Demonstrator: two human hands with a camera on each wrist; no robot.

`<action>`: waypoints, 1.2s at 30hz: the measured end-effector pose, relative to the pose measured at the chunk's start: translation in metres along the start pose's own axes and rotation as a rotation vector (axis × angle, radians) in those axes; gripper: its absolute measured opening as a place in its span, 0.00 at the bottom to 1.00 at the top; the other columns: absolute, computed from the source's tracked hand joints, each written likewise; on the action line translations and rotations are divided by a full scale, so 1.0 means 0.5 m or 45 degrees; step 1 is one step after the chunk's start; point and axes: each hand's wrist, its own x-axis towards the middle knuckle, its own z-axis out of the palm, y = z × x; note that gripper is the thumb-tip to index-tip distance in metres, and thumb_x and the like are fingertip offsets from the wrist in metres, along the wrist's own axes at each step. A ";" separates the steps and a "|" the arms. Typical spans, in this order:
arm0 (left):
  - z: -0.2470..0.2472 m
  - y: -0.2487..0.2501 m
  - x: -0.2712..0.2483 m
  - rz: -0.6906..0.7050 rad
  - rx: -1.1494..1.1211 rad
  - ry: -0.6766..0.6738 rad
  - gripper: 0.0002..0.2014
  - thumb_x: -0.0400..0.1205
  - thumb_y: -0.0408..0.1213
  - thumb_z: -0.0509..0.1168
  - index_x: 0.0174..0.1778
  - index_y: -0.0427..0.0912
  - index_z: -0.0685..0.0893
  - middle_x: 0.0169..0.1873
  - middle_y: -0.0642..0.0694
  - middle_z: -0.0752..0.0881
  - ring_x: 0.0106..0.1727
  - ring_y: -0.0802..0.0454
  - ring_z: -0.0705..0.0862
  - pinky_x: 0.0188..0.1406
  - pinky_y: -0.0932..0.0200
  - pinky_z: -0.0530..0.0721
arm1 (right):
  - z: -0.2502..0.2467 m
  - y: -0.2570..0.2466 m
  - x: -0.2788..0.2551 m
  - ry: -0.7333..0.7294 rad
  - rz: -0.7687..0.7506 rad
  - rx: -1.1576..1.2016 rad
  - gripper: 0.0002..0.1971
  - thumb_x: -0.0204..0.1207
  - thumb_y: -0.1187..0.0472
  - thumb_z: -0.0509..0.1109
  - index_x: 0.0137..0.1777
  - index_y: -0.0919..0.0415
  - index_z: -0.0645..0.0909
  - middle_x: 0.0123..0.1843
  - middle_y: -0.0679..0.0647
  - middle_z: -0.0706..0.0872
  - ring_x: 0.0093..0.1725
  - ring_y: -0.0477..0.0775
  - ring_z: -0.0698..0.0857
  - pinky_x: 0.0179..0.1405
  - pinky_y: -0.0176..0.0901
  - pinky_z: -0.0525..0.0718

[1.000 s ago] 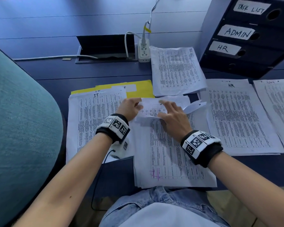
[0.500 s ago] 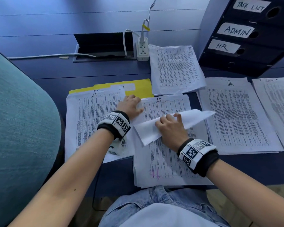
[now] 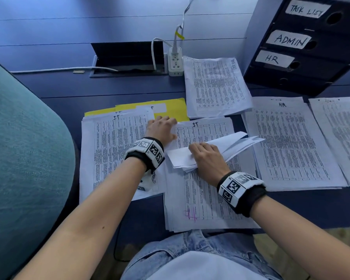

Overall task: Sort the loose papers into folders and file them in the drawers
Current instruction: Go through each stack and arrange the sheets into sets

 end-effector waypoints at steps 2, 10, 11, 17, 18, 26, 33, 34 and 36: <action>0.003 0.002 -0.003 0.025 0.015 0.037 0.22 0.79 0.43 0.66 0.70 0.46 0.74 0.65 0.48 0.79 0.68 0.48 0.73 0.68 0.49 0.67 | 0.000 -0.001 0.001 -0.018 0.005 -0.001 0.23 0.66 0.76 0.61 0.63 0.64 0.72 0.60 0.59 0.80 0.62 0.62 0.76 0.64 0.54 0.69; 0.001 -0.004 0.005 -0.166 -0.238 0.114 0.09 0.82 0.34 0.60 0.53 0.36 0.83 0.58 0.41 0.80 0.64 0.43 0.74 0.64 0.47 0.73 | -0.031 0.011 0.029 -0.005 -0.011 0.038 0.09 0.78 0.68 0.64 0.57 0.64 0.79 0.58 0.60 0.84 0.56 0.58 0.81 0.63 0.56 0.77; 0.000 -0.008 0.008 -0.202 -0.294 0.101 0.09 0.82 0.33 0.60 0.53 0.36 0.84 0.59 0.41 0.79 0.65 0.43 0.73 0.64 0.47 0.72 | -0.040 0.012 0.034 0.081 -0.023 0.015 0.05 0.75 0.69 0.68 0.49 0.66 0.83 0.57 0.64 0.85 0.56 0.62 0.83 0.58 0.59 0.81; -0.038 -0.023 -0.011 0.043 -1.036 -0.392 0.07 0.80 0.40 0.65 0.45 0.39 0.84 0.50 0.42 0.84 0.53 0.48 0.81 0.61 0.51 0.76 | -0.039 0.030 0.056 0.378 -0.048 0.001 0.16 0.64 0.65 0.75 0.48 0.61 0.72 0.63 0.66 0.83 0.63 0.67 0.82 0.62 0.59 0.71; -0.045 -0.022 -0.015 0.074 -1.085 -0.445 0.13 0.76 0.49 0.66 0.40 0.42 0.83 0.45 0.41 0.84 0.48 0.49 0.80 0.55 0.52 0.76 | -0.033 0.033 0.056 0.409 -0.052 0.032 0.19 0.66 0.64 0.73 0.52 0.59 0.68 0.59 0.63 0.85 0.61 0.65 0.83 0.63 0.62 0.70; -0.022 -0.009 0.001 -0.073 -0.406 -0.235 0.29 0.81 0.61 0.52 0.66 0.42 0.78 0.68 0.42 0.75 0.71 0.43 0.69 0.69 0.44 0.70 | -0.014 0.014 0.022 0.297 -0.106 -0.126 0.13 0.49 0.72 0.82 0.31 0.60 0.84 0.29 0.55 0.85 0.31 0.55 0.86 0.49 0.57 0.83; -0.003 -0.003 -0.013 0.025 -0.065 -0.029 0.21 0.84 0.43 0.59 0.74 0.45 0.71 0.70 0.46 0.74 0.71 0.48 0.70 0.71 0.46 0.63 | 0.009 0.003 0.004 0.121 -0.027 -0.070 0.24 0.46 0.74 0.80 0.45 0.63 0.82 0.45 0.61 0.88 0.43 0.63 0.86 0.45 0.55 0.84; -0.004 -0.003 -0.016 0.039 -0.037 -0.011 0.21 0.84 0.42 0.59 0.74 0.46 0.71 0.72 0.47 0.73 0.72 0.48 0.70 0.72 0.46 0.62 | 0.010 0.003 0.005 0.112 -0.018 -0.030 0.24 0.48 0.76 0.78 0.47 0.64 0.81 0.44 0.60 0.87 0.42 0.63 0.86 0.45 0.55 0.84; -0.005 -0.004 -0.022 0.072 0.027 0.007 0.22 0.84 0.42 0.59 0.75 0.47 0.71 0.73 0.46 0.72 0.73 0.48 0.69 0.74 0.44 0.60 | 0.005 0.001 0.010 0.077 0.005 0.018 0.22 0.55 0.77 0.73 0.51 0.65 0.79 0.45 0.61 0.86 0.44 0.63 0.85 0.49 0.55 0.82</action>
